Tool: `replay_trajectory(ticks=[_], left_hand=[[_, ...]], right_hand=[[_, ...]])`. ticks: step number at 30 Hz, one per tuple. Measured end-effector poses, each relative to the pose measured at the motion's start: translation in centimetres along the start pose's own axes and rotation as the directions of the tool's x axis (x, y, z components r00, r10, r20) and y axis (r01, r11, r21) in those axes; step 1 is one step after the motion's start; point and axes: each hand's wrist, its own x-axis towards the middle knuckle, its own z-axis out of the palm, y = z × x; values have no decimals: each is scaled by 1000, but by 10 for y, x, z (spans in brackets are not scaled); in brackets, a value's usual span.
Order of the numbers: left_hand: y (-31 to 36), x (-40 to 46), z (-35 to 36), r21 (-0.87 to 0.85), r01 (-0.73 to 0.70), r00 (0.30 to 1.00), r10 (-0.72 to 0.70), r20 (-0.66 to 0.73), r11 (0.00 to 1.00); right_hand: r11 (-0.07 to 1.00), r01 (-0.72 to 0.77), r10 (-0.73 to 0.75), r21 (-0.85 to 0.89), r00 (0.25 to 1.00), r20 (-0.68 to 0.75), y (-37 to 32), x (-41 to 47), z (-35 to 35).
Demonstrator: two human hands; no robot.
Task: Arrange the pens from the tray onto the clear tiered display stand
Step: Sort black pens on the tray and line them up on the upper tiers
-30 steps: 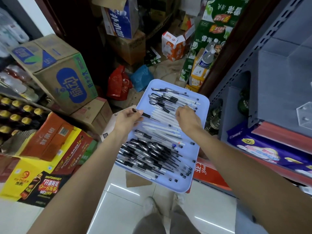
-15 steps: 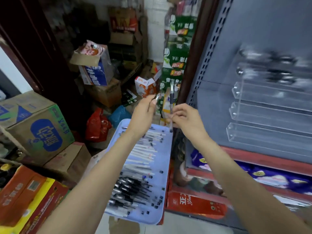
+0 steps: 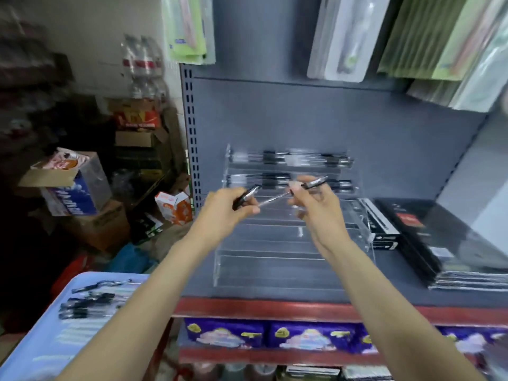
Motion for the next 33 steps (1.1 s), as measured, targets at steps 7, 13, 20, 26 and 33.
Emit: replay_trajectory(ticks=[7, 13, 20, 26, 33], left_hand=[[49, 44, 56, 146, 0, 998, 10, -66, 989], [69, 74, 77, 241, 57, 993, -29, -117, 969], [78, 104, 99, 294, -43, 993, 10, 114, 955], [80, 123, 114, 184, -103, 994, 96, 49, 977], [82, 141, 139, 229, -140, 989, 126, 72, 963]], right_hand=[[996, 57, -57, 73, 998, 0, -14, 46, -100], [995, 25, -23, 101, 999, -28, -16, 73, -138], [990, 62, -43, 124, 988, -151, -18, 96, -167], [990, 58, -28, 131, 974, -223, -17, 112, -179], [993, 41, -12, 112, 969, -247, -14, 121, -188]])
